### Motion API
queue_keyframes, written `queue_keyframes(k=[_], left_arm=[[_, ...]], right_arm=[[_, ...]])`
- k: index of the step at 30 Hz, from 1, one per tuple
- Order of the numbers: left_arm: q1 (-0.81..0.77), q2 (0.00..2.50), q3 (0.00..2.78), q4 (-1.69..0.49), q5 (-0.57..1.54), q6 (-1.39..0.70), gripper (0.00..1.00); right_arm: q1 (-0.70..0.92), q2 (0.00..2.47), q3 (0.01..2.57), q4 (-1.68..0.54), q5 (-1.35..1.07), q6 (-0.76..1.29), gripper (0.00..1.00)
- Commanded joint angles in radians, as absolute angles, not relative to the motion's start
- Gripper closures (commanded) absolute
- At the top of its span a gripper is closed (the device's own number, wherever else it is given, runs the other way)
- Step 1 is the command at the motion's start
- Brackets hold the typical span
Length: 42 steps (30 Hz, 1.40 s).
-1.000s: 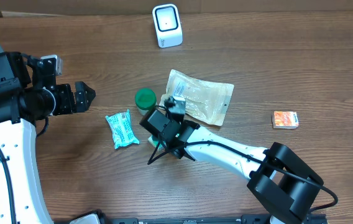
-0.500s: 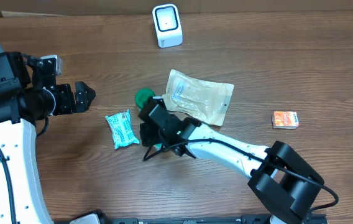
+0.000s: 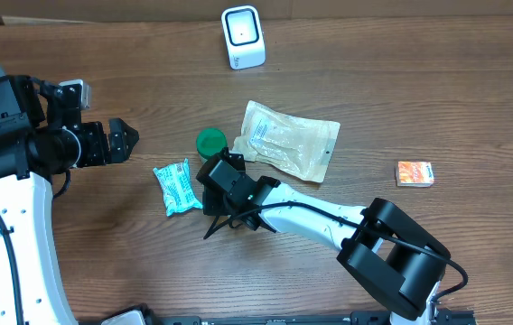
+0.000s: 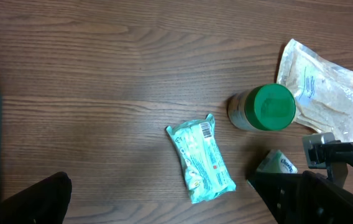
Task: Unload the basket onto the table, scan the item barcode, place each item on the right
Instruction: 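Move the right gripper to the teal Kleenex pack and grasp it, then lift the teal pack and hold it in front of the white scanner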
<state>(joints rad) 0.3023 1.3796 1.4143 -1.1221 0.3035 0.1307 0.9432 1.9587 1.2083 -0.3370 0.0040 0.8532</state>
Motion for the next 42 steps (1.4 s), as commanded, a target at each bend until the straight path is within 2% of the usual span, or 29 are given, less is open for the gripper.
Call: queue_keyframes(k=[1,13,17,21,23,26,31,42], left_arm=[[0.299,1.381,1.421,-1.122,0.304,0.145,0.00],[0.299,1.381,1.421,-1.122,0.304,0.146,0.00],[0.299,1.381,1.421,-1.122,0.304,0.145,0.00],[0.299,1.381,1.421,-1.122,0.304,0.146,0.00],[0.299,1.381,1.421,-1.121,0.304,0.145,0.00],[0.299,1.381,1.421,-1.121,0.304,0.145,0.00],[0.299,1.381,1.421,-1.122,0.304,0.146,0.00],[0.299,1.381,1.421,-1.122,0.304,0.145,0.00]], right_arm=[[0.938,1.959,1.232,-0.375,-0.035,0.850,0.96],[0.848,1.861,1.412,-0.801,-0.096,0.574,0.96],[0.782,1.834,1.445,-0.873,-0.180,0.414,0.82],[0.675,1.843,1.420,-0.926,-0.320,0.294,0.73],[0.624,1.843,1.385,-0.925,-0.419,0.245,0.66],[0.580,1.843,1.333,-0.906,-0.465,0.226,0.60],[0.561,1.843,1.250,-0.830,-0.550,0.181,0.59],[0.561,1.899,1.164,-0.680,-0.560,0.182,0.59]])
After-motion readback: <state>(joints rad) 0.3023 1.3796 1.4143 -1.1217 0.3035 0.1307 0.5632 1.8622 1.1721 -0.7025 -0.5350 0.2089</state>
